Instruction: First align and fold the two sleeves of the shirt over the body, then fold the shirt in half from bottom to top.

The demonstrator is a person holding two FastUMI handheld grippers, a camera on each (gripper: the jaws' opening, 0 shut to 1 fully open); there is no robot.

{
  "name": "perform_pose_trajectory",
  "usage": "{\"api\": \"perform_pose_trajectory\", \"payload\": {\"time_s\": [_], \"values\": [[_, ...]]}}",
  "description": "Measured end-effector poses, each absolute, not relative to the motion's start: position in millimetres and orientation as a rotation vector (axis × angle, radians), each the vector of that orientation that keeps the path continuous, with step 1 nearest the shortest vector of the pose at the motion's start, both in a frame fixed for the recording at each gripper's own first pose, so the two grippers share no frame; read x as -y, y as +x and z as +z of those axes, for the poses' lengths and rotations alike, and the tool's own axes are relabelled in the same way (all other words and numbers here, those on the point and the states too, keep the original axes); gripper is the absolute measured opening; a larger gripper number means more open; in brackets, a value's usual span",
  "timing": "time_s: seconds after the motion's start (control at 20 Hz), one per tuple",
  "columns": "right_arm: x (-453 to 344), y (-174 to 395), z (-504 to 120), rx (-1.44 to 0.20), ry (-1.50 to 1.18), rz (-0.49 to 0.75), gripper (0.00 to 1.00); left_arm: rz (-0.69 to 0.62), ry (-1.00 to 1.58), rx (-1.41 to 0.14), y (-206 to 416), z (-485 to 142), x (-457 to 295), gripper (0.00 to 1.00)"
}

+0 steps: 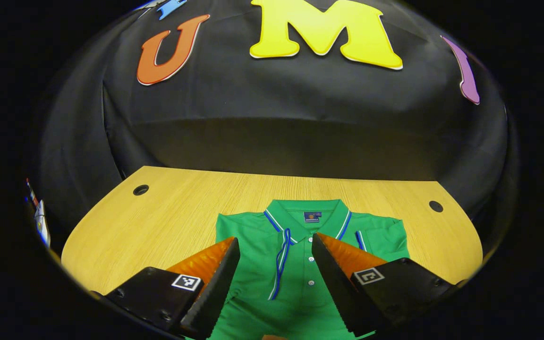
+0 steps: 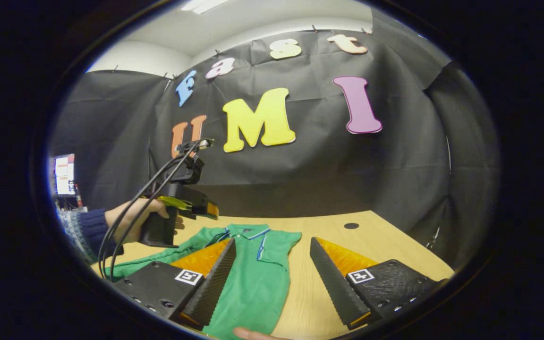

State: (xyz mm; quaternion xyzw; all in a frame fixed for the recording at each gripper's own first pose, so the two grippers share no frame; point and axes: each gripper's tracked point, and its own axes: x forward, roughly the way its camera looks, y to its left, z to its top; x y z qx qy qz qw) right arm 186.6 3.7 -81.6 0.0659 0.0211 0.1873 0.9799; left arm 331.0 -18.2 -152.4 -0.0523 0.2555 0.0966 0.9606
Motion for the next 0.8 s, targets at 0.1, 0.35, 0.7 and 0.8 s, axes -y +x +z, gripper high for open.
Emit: {"api": "perform_pose_trajectory", "payload": {"time_s": [0.1,0.35,0.7,0.8], "values": [[-6,181,-79,-0.041,0.129,0.386,0.95,0.207,-0.100,-0.492,314,-142,12,1.00],[-14,155,-70,-0.044,0.139,0.389,0.95,0.209,-0.091,-0.412,256,-119,-4,1.00],[-29,92,-56,-0.040,0.160,0.384,0.95,0.149,-0.074,-0.330,152,-106,-17,1.00],[-30,74,-68,-0.058,0.149,0.395,0.95,0.148,-0.060,-0.297,122,-108,-24,1.00]]}}
